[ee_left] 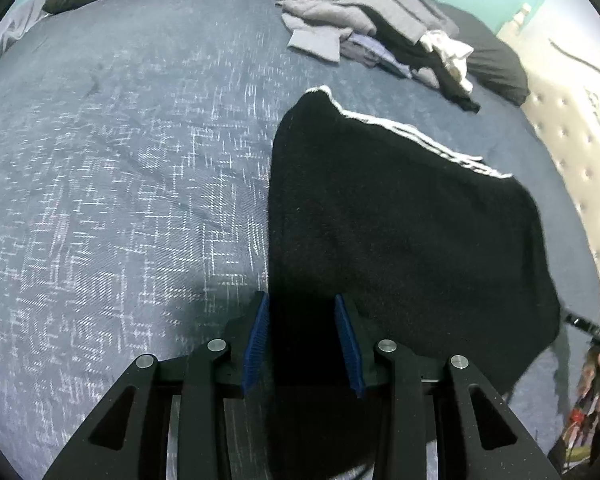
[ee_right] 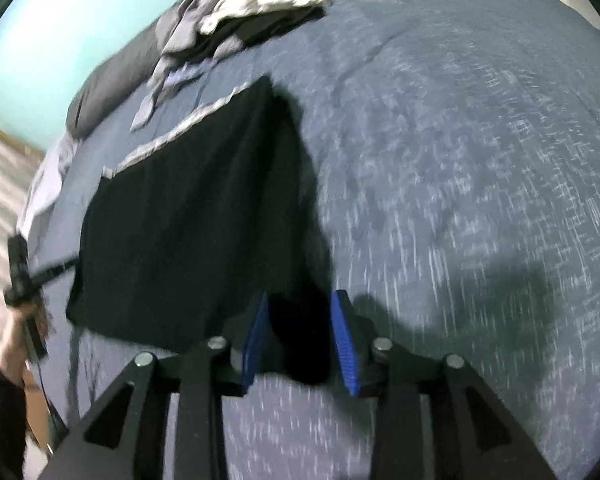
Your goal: Fold clothes
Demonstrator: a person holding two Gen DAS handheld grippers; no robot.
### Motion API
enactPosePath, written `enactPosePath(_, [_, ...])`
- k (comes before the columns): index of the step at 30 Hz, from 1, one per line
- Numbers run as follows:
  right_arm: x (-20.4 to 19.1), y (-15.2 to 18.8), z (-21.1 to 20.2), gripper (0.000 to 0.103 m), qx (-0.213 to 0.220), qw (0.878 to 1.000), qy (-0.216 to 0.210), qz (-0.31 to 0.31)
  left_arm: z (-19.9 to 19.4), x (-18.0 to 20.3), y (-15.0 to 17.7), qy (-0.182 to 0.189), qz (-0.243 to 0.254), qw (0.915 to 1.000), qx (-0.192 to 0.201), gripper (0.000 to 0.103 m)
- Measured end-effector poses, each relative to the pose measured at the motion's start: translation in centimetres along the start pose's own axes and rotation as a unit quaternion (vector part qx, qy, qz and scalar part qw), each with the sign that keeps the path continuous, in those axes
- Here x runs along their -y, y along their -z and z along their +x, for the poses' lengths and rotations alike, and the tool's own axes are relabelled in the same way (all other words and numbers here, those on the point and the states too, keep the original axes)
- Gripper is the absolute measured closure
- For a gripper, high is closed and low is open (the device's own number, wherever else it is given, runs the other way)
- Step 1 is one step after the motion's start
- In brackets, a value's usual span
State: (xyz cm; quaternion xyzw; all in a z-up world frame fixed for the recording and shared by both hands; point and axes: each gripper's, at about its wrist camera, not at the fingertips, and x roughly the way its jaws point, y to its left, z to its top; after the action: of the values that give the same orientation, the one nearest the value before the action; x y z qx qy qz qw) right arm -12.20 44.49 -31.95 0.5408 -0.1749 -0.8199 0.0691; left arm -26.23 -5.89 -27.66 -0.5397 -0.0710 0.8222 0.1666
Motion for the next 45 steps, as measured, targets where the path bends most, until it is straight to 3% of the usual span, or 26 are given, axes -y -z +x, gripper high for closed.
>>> enactPosePath(5, [-0.1, 1.5, 0.9, 0.071, -0.028, 0.999, 0.011, -0.018, -1.3, 0.1, 1.4, -0.001, 0.01, 0.9999, -0.009, 0.066])
enactPosePath(7, [-0.1, 1.9, 1.4, 0.09, -0.034, 0.999, 0.01, -0.024, -1.7, 0.1, 2.1, -0.001, 0.01, 0.9999, -0.012, 0.066])
enactPosePath(9, [0.2, 2.2, 1.4, 0.092, -0.029, 0.999, 0.012, -0.021, -2.1, -0.1, 2.7, 0.001, 0.007, 0.9999, -0.015, 0.066])
enactPosePath(15, [0.8, 2.3, -0.4, 0.092, -0.015, 1.0, 0.001, 0.014, -3.2, -1.2, 5.1, 0.011, -0.009, 0.9994, -0.033, 0.065])
enactPosePath(19, [0.7, 2.4, -2.4, 0.092, 0.006, 0.999, 0.012, 0.035, -3.2, -1.8, 6.5, 0.019, -0.021, 0.9986, -0.045, 0.056])
enactPosePath(27, [-1.1, 2.5, -3.3, 0.088, 0.08, 0.992, -0.051, 0.079, -1.8, -2.3, 8.5, 0.065, -0.082, 0.9932, -0.051, 0.052])
enactPosePath(30, [-1.9, 2.5, -2.6, 0.088, 0.102, 0.987, -0.075, 0.095, -1.2, -2.3, 9.1, 0.076, -0.109, 0.9901, -0.046, 0.052])
enactPosePath(34, [-2.4, 3.0, -1.6, 0.088, 0.12, 0.984, -0.084, 0.104, -0.7, -2.2, 9.4, 0.08, -0.13, 0.9877, -0.035, 0.043])
enactPosePath(37, [-2.6, 3.5, -0.9, 0.088, 0.132, 0.981, -0.09, 0.111, -0.7, -2.6, 9.5, 0.082, -0.153, 0.9846, -0.02, 0.043])
enactPosePath(45, [-2.0, 5.4, 0.2, 0.088, 0.139, 0.978, -0.1, 0.117, -1.6, -3.4, 10.6, 0.122, -0.222, 0.9666, 0.038, 0.04])
